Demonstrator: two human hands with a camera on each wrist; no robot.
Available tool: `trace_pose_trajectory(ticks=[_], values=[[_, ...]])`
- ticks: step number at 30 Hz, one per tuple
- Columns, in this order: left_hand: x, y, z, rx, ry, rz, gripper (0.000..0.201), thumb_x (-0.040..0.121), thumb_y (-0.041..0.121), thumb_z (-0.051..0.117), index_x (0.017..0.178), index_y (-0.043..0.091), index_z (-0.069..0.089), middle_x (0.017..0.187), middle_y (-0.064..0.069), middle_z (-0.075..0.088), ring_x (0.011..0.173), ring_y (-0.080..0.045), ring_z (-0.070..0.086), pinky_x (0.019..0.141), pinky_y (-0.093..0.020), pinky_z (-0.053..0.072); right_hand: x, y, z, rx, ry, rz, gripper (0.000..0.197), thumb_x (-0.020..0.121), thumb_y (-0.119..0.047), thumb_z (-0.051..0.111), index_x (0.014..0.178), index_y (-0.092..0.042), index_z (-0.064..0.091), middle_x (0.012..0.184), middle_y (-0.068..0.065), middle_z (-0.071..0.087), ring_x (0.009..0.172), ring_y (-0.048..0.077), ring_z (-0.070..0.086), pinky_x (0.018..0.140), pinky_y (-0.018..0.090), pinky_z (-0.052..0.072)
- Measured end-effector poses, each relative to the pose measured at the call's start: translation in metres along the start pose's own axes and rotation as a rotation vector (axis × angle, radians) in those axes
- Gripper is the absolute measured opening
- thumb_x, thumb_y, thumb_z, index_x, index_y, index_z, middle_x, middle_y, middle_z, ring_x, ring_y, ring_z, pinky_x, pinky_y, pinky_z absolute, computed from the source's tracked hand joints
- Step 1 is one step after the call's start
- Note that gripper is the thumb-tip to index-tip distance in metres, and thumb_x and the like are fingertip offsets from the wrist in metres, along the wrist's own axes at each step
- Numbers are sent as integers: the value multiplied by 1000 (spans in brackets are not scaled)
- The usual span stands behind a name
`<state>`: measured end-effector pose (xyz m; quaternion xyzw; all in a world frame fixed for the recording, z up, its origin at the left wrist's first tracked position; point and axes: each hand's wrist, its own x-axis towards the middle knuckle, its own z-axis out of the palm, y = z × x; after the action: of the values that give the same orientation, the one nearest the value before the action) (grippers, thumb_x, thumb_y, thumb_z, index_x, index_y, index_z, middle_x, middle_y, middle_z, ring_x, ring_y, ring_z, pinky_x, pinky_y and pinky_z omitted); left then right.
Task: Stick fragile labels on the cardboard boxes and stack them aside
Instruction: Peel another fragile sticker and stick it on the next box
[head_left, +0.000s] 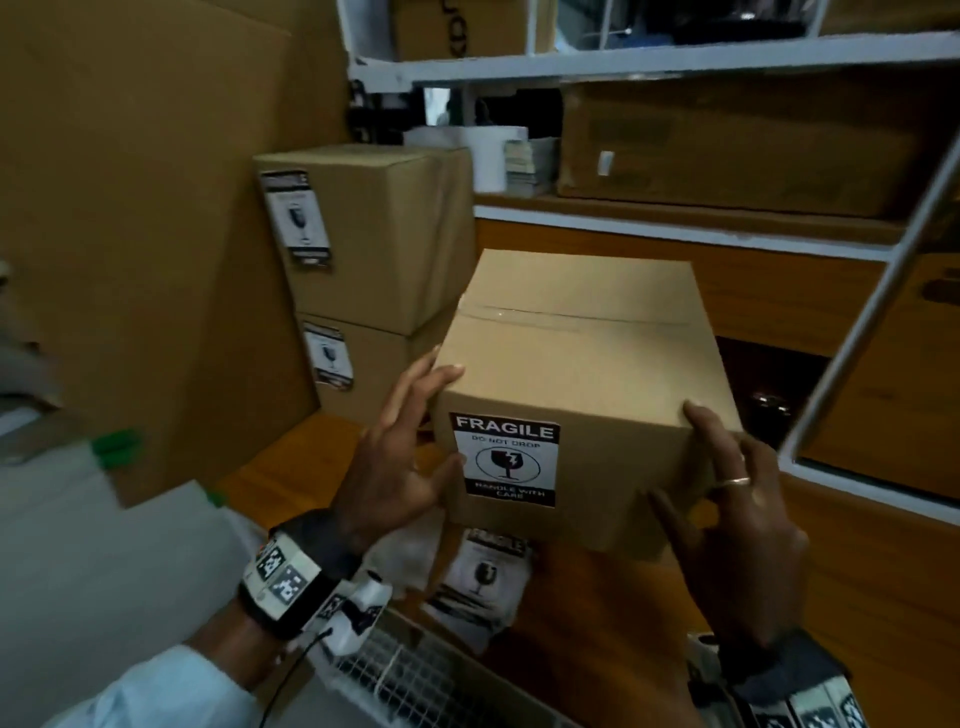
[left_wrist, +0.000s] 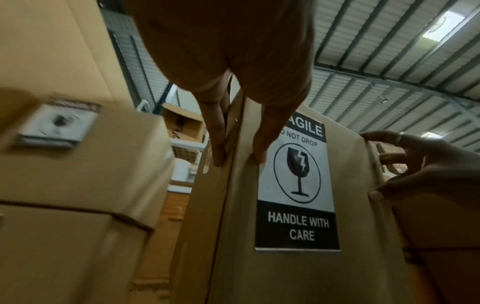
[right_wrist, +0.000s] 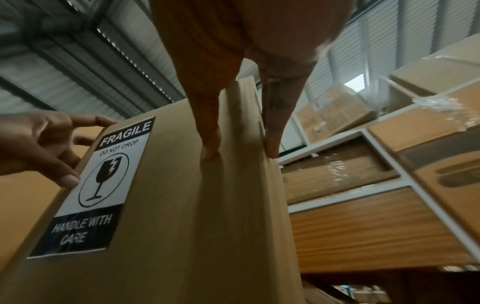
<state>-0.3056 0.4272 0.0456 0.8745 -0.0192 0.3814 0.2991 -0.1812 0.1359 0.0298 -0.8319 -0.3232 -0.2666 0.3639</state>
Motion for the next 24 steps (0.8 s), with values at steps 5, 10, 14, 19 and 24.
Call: trace_pose_trajectory(ticks=[5, 10, 14, 19, 24], values=[[-20, -34, -108, 86, 34, -39, 90, 77, 21, 85, 152, 31, 36, 163, 3, 31, 133, -19, 56, 92, -29, 60, 12, -88, 47, 55, -64, -96, 99, 72, -20, 84, 156, -38, 33, 141, 15, 48, 82, 30, 67, 45, 36, 57], [-42, -86, -201, 109, 4, -104, 97, 72, 3, 87, 152, 27, 37, 159, 3, 38, 133, -18, 55, 98, -27, 56, 12, -166, 111, 135, -100, -148, 90, 79, -25, 84, 155, -35, 37, 140, 11, 48, 76, 24, 65, 47, 34, 58], [-53, -132, -246, 83, -12, -175, 99, 74, -4, 85, 152, 35, 37, 143, 0, 56, 119, 0, 62, 93, -18, 56, 11, -214, 169, 176, -156, -159, 94, 78, -23, 86, 155, -34, 33, 135, 9, 50, 73, 13, 61, 43, 13, 45], [-58, -197, -273, 161, -27, -212, 99, 76, -1, 84, 153, 38, 35, 141, 3, 58, 119, -9, 63, 94, -10, 50, 12, -247, 236, 239, -258, -90, 94, 84, -19, 79, 156, -43, 23, 144, 7, 45, 87, 10, 63, 50, 5, 43], [-66, -251, -266, 246, -49, -250, 100, 77, -4, 82, 154, 36, 33, 149, -3, 52, 125, -17, 57, 97, -25, 50, 4, -256, 286, 238, -298, -11, 87, 89, -18, 74, 155, -44, 25, 151, 3, 36, 108, 16, 63, 67, 15, 56]])
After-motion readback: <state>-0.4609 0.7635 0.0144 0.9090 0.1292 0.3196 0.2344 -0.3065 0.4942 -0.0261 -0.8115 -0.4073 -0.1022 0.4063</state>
